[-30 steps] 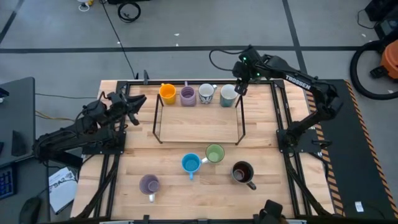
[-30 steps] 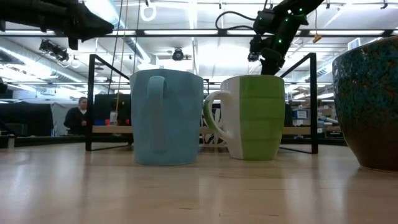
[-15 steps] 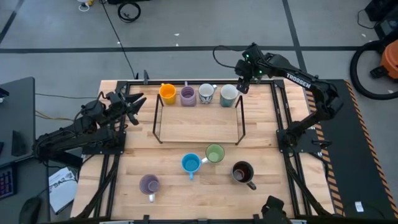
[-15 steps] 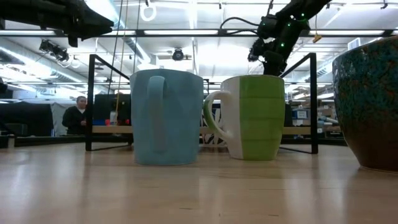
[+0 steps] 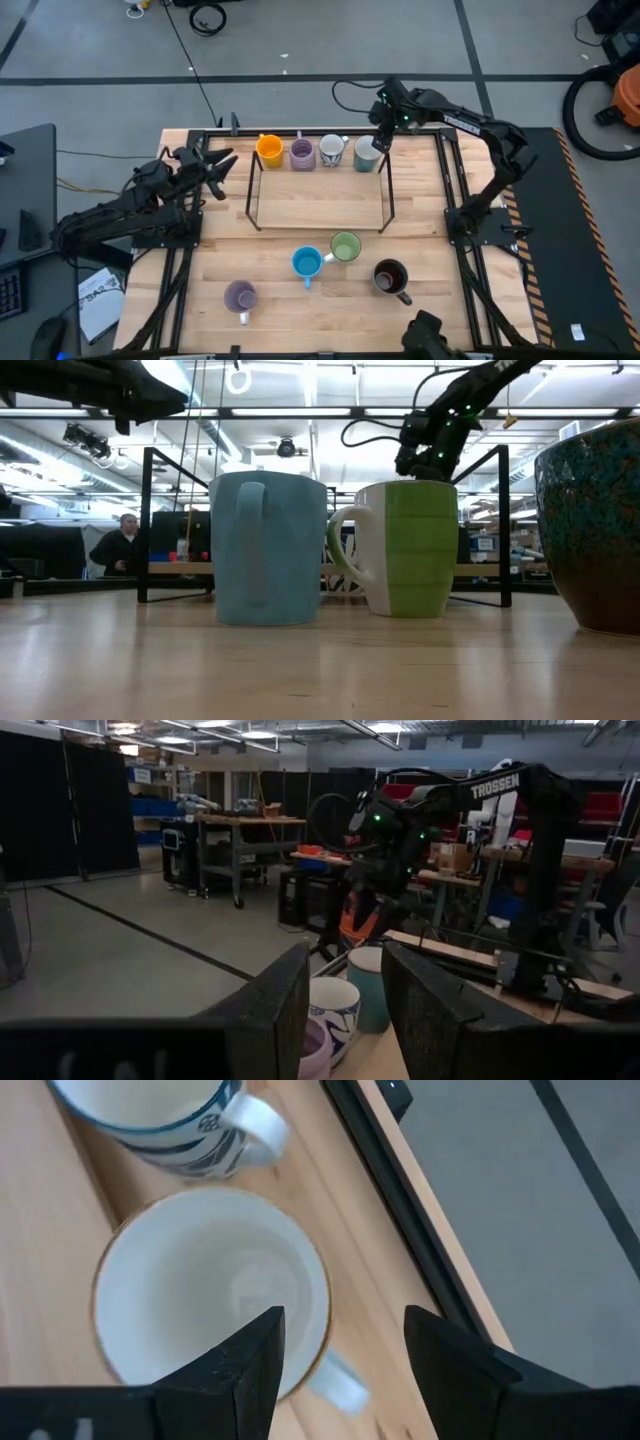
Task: Place coffee mugs
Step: Put the blue mug on the shelf
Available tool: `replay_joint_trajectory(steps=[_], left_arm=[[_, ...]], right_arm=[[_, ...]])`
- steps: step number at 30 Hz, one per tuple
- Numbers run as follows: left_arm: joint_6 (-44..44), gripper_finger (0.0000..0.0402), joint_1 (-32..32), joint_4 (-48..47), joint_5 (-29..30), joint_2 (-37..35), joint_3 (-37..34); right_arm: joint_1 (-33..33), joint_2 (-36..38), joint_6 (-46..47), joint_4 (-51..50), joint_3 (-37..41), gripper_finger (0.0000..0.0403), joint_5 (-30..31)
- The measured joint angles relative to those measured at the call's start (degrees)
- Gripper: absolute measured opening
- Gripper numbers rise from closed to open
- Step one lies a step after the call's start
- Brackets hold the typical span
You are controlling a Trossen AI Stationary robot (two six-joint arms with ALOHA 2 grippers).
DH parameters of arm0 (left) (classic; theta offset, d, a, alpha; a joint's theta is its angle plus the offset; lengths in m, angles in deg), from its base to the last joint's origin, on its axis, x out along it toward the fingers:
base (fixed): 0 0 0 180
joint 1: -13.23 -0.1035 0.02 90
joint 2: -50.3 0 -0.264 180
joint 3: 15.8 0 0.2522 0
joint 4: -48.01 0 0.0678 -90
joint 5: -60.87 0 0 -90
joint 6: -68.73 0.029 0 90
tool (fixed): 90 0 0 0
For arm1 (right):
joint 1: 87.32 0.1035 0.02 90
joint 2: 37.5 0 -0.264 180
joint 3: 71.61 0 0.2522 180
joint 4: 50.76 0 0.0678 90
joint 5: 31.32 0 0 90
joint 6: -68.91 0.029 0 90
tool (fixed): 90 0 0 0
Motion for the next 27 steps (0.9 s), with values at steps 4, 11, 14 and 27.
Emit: replay_joint_trajectory(steps=[4, 11, 14, 27], left_arm=[[0.87, 0.0135, 0.00, 0.30, 0.02, 1.29, 0.00], [1.63, 0.0135, -0.07, 0.41, 0.65, 1.41, 0.00], [1.63, 0.0135, -0.07, 0.07, 0.63, 1.41, 0.00], [1.61, 0.0135, -0.07, -1.15, 0.56, 1.42, 0.00]], right_arm=[[0.69, -2.96, -0.05, -2.46, -3.50, 0.0213, -0.02], [2.32, -8.24, -2.24, -10.27, -11.01, 0.0213, 0.75], [2.78, -10.35, -2.54, -13.07, -14.47, 0.0209, 2.27], [3.28, -16.62, -2.43, -21.17, -22.65, 0.0195, 4.23]])
